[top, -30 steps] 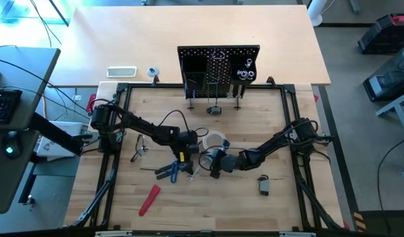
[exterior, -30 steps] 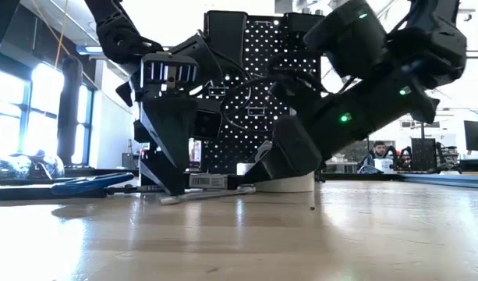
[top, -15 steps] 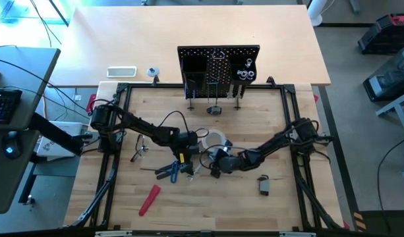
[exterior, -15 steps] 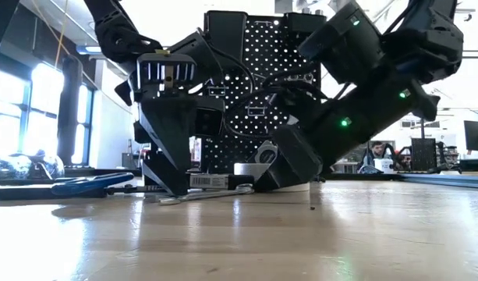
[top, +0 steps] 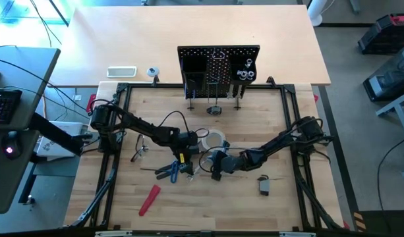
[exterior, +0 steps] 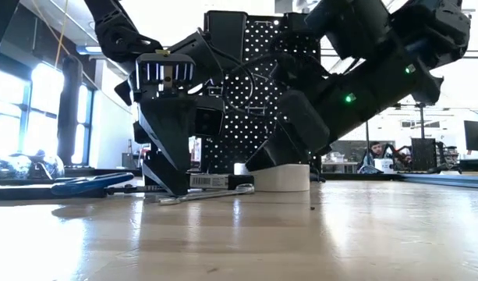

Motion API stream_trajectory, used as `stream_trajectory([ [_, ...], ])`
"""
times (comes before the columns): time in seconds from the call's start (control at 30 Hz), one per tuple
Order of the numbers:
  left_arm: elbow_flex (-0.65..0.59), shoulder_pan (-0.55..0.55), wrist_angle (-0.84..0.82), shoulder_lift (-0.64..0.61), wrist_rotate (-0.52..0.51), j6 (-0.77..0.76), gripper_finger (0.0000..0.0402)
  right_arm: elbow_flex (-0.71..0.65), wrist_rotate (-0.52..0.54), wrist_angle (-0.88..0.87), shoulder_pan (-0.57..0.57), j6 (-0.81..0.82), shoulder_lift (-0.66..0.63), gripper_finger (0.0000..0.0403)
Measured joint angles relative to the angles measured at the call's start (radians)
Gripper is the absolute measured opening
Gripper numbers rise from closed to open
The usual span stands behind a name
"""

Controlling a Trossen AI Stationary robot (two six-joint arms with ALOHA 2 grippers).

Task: Hang tools onto peg board
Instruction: Hang the silver wrench on the peg board

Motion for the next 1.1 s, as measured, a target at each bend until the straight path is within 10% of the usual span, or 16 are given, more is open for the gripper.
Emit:
stream_trajectory([
  [1.1, -0.001, 0.000, -0.001, 0.000, 0.000, 0.011, 0.0191, 0.002, -0.115, -0.104, -0.045, 0.086, -0.001, 0.0028],
])
